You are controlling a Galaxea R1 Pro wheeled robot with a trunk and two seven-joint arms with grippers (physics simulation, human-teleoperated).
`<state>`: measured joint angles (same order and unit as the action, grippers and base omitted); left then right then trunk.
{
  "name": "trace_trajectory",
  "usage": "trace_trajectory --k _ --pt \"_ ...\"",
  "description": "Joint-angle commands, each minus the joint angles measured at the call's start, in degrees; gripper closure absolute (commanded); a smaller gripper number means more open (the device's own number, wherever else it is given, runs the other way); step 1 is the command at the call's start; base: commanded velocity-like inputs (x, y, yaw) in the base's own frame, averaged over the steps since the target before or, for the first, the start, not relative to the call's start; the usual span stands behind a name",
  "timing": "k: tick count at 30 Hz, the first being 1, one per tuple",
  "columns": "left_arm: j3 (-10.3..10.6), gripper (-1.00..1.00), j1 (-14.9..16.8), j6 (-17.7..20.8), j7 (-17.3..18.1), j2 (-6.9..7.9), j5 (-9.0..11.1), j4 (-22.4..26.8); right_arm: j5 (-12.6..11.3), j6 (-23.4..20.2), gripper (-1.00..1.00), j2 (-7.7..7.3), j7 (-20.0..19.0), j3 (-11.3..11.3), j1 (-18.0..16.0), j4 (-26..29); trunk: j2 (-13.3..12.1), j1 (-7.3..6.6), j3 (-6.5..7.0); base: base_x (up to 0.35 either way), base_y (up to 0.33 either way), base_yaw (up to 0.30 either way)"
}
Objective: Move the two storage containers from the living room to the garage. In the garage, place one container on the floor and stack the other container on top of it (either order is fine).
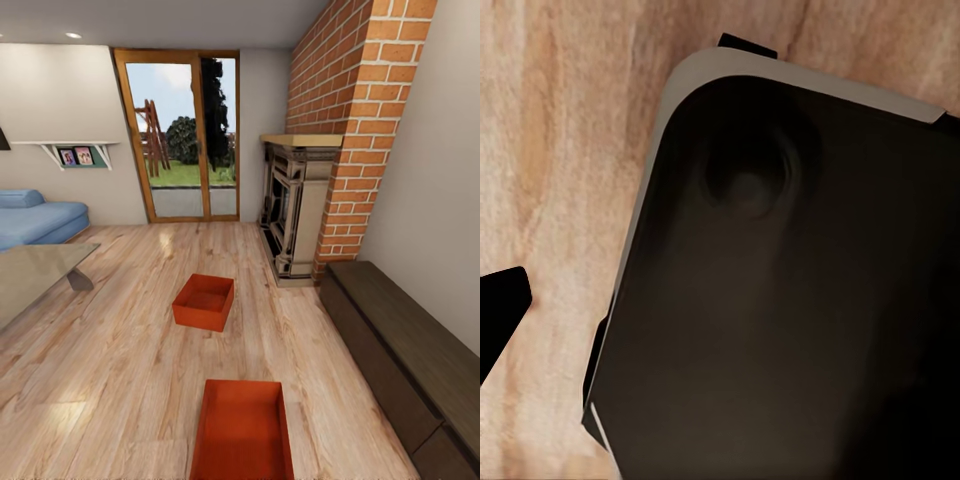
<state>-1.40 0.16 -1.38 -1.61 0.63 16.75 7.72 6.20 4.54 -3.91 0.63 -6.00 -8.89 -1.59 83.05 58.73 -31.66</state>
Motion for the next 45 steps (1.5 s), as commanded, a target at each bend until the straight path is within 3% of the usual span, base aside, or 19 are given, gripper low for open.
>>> trace_trajectory --k 1,45 --pt "-0.14 -1.00 0.02 -0.12 -0.06 -0.01 0.21 0.01 0.34 0.28 -1.00 0.01 0.07 -0.30 -0.07 -0.17 0.03 0.00 -0.14 0.000 0.000 0.000" --pt "-0.09 -1.00 0.02 -0.11 -0.06 -0.01 0.21 0.01 0.31 0.25 -1.00 0.11 0.16 -0.32 -0.07 -0.17 0.03 0.00 -4.14 0.000 0.000 0.000"
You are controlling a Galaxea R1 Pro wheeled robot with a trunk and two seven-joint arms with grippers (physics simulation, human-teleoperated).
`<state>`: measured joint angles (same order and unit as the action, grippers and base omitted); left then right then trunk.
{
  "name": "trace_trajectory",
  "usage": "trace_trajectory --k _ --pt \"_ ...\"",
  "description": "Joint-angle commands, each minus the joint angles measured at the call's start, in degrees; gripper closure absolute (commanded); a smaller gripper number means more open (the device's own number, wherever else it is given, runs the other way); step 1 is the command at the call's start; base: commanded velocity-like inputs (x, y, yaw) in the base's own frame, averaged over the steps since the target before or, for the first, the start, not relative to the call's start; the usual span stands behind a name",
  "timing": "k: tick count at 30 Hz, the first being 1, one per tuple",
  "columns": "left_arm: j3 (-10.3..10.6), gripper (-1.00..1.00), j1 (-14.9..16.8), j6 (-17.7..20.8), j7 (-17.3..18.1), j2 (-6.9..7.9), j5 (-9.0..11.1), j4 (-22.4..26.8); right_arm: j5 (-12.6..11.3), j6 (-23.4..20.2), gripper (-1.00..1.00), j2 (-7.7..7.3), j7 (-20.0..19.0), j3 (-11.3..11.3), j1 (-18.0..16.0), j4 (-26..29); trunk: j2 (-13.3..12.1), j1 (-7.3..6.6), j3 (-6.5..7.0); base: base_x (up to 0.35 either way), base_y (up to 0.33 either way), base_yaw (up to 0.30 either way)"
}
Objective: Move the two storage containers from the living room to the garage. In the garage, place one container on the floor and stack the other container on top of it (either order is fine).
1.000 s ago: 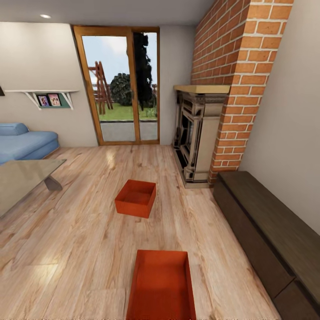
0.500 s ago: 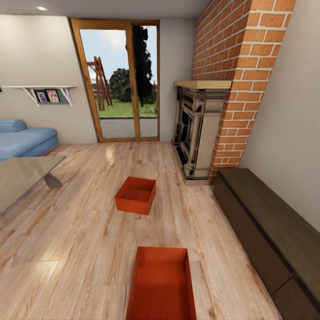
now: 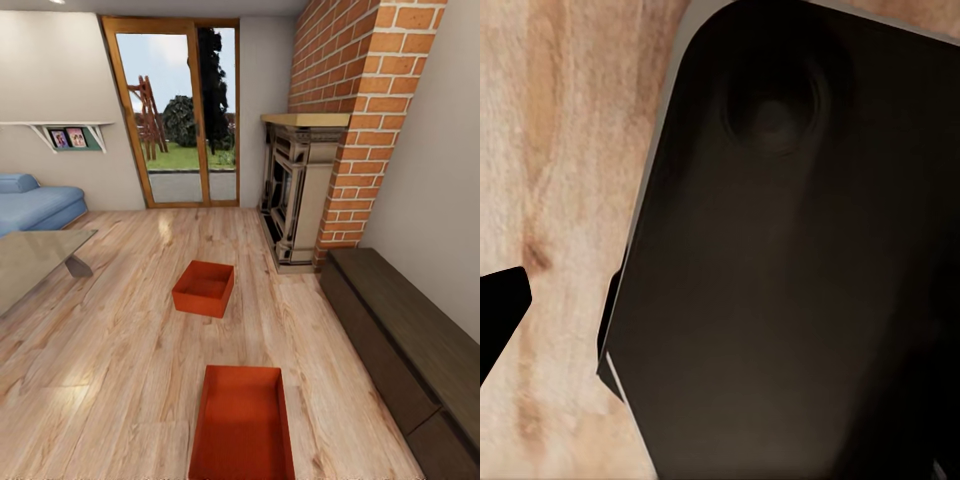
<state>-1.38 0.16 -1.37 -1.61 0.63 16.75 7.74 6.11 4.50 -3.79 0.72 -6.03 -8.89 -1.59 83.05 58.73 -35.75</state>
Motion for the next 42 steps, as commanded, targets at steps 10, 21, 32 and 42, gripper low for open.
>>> trace_trajectory --k 10,21,32,42 --pt "-0.11 -1.00 0.02 -0.13 -0.06 -0.01 0.21 0.00 0.50 1.92 -1.00 -0.12 -0.31 -0.27 -0.07 -0.14 0.02 0.00 -0.96 0.000 0.000 0.000" --pt "-0.11 -1.00 0.02 -0.13 -0.06 -0.01 0.21 0.00 -0.43 2.15 -1.00 -0.51 -0.62 0.08 -0.07 -0.10 0.02 0.00 -1.95 0.000 0.000 0.000" --pt "-0.11 -1.00 0.02 -0.13 -0.06 -0.01 0.21 -0.01 -0.66 1.46 -1.00 0.03 -0.10 0.40 -0.07 -0.10 0.02 0.00 -2.95 0.000 0.000 0.000" --pt "-0.11 -1.00 0.02 -0.13 -0.06 -0.01 0.21 0.00 -0.62 -0.03 -1.00 -0.01 0.07 0.43 -0.07 -0.13 0.02 0.00 -3.86 0.000 0.000 0.000"
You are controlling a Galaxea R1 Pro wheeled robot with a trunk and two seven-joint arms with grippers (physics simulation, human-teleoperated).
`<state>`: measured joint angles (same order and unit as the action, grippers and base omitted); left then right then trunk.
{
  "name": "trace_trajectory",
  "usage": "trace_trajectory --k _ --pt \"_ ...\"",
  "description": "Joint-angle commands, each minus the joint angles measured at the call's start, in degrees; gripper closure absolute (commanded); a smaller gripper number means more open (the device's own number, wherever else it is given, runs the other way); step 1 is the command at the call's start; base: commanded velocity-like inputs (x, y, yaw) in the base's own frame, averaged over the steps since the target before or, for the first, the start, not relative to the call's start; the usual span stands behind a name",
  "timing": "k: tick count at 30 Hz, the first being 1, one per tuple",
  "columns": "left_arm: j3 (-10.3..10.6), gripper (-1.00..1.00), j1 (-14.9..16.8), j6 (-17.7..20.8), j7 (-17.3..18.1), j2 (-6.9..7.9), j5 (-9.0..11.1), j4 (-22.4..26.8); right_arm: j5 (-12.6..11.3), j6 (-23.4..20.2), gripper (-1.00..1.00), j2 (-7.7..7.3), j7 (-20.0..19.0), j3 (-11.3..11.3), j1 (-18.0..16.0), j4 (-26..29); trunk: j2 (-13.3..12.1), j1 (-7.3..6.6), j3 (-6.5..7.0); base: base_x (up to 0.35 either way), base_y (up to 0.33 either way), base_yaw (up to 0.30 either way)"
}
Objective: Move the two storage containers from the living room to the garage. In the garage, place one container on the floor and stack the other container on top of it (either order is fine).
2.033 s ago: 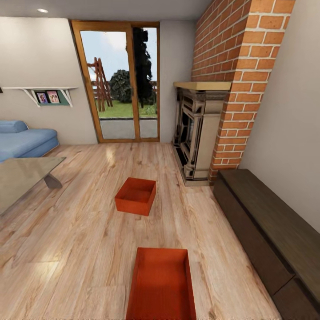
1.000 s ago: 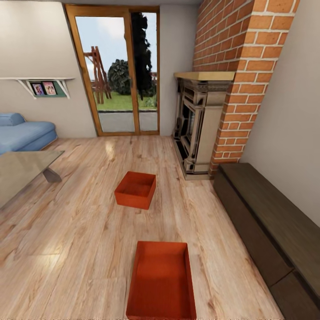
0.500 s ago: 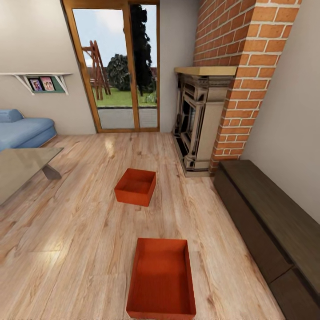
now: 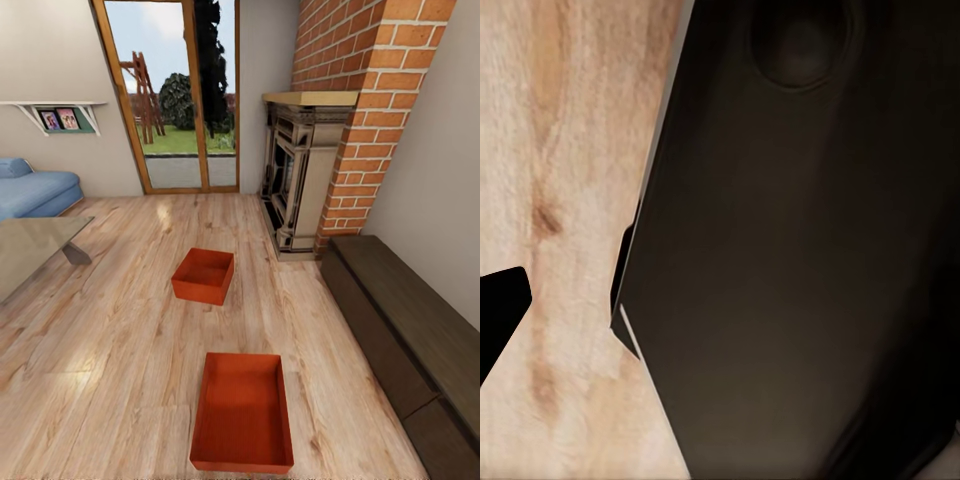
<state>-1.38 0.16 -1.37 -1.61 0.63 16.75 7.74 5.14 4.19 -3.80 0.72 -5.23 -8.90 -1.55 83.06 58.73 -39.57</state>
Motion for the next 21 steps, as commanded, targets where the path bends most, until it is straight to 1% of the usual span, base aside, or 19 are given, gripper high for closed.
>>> trace_trajectory --k 1,4,11,18,21 --pt "-0.11 -1.00 0.02 -0.13 -0.06 -0.01 0.21 -0.01 0.32 0.28 -1.00 0.06 0.11 -0.33 -0.07 -0.16 0.02 0.00 -0.13 0.000 0.000 0.000" --pt "-0.11 -1.00 0.02 -0.13 -0.06 -0.01 0.21 -0.02 0.22 0.56 -1.00 0.17 0.15 -0.24 -0.07 -0.19 0.02 0.00 -0.41 0.000 0.000 0.000" --pt "-0.11 -1.00 0.02 -0.13 -0.06 -0.01 0.21 -0.01 0.38 0.96 -1.00 -0.08 0.08 -0.42 -0.07 -0.14 0.02 0.00 -1.04 0.000 0.000 0.000" --pt "-0.11 -1.00 0.02 -0.14 -0.06 -0.01 0.21 -0.01 0.61 1.15 -1.00 0.11 0.16 -0.38 -0.07 -0.12 0.02 0.00 -1.68 0.000 0.000 0.000" --pt "-0.11 -1.00 0.02 -0.15 -0.06 -0.01 0.21 -0.01 0.55 1.11 -1.00 -0.09 0.16 -0.34 -0.07 -0.12 0.02 0.00 -1.95 0.000 0.000 0.000"
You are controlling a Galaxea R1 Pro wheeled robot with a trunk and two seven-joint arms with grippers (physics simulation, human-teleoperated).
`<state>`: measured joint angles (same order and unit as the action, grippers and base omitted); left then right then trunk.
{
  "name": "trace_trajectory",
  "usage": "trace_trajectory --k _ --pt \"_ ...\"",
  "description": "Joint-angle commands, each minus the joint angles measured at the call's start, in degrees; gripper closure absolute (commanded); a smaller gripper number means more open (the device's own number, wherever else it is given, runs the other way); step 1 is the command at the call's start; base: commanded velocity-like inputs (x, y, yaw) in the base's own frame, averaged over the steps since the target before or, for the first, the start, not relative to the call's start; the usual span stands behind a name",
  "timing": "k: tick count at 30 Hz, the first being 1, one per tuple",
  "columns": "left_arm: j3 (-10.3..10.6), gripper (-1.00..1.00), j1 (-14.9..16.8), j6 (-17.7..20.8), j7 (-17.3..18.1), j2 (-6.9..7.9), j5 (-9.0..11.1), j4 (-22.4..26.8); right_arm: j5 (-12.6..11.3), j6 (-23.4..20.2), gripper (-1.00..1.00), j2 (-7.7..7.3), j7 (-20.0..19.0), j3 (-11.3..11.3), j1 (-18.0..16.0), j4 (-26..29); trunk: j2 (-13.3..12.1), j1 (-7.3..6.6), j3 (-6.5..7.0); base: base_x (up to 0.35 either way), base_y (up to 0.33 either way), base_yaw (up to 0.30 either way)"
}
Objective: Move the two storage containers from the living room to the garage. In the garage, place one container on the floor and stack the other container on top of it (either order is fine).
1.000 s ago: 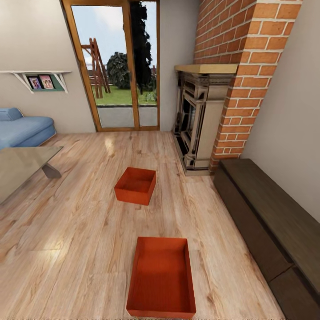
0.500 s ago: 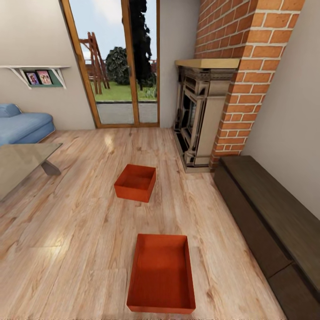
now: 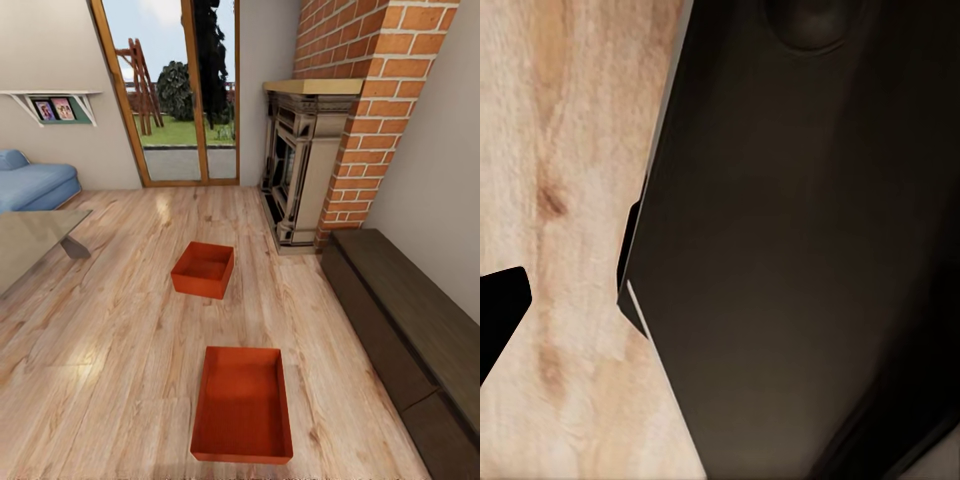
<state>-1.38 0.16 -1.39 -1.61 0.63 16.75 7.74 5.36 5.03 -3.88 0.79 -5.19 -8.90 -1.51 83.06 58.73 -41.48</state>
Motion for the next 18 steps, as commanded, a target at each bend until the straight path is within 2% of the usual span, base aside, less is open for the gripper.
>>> trace_trajectory --k 1,18 --pt "-0.11 -1.00 0.02 -0.13 -0.06 -0.01 0.21 -0.01 0.34 0.27 -1.00 -0.02 0.08 -0.40 -0.06 -0.16 0.02 0.00 -0.13 0.000 0.000 0.000" --pt "-0.11 -1.00 0.02 -0.11 -0.06 -0.01 0.21 -0.01 0.13 0.13 -1.00 0.26 0.08 -0.27 -0.06 0.08 0.02 0.00 -1.69 0.000 0.000 0.000"
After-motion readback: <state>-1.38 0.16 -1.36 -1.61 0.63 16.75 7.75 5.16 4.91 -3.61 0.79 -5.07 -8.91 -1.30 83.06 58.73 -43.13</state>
